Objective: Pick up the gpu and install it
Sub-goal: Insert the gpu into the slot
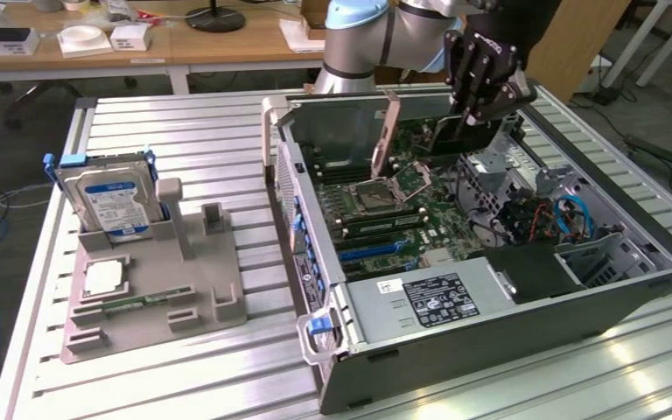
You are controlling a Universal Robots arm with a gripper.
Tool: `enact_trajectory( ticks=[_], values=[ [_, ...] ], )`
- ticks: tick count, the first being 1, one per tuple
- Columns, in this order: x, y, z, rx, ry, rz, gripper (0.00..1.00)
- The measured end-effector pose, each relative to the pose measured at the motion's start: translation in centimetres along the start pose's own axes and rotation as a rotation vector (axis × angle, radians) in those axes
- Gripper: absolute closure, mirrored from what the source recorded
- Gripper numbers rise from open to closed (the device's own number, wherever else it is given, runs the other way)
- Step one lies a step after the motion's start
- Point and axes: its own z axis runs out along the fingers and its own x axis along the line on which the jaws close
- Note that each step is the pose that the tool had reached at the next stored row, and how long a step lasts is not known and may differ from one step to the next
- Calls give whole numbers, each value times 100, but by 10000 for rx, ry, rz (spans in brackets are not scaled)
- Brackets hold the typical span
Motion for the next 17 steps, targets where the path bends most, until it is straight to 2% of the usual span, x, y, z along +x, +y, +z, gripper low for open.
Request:
enact_trajectory(
  ticks=[6, 11, 12, 17],
  values=[
    [12, 1, 0, 12, -9, -523, 74],
    [21, 7, 3, 60, -12, -868, 74],
    [22, 8, 3, 85, -9, -899, 74],
    [49, 13, 7, 125, -6, -931, 74]
  ],
)
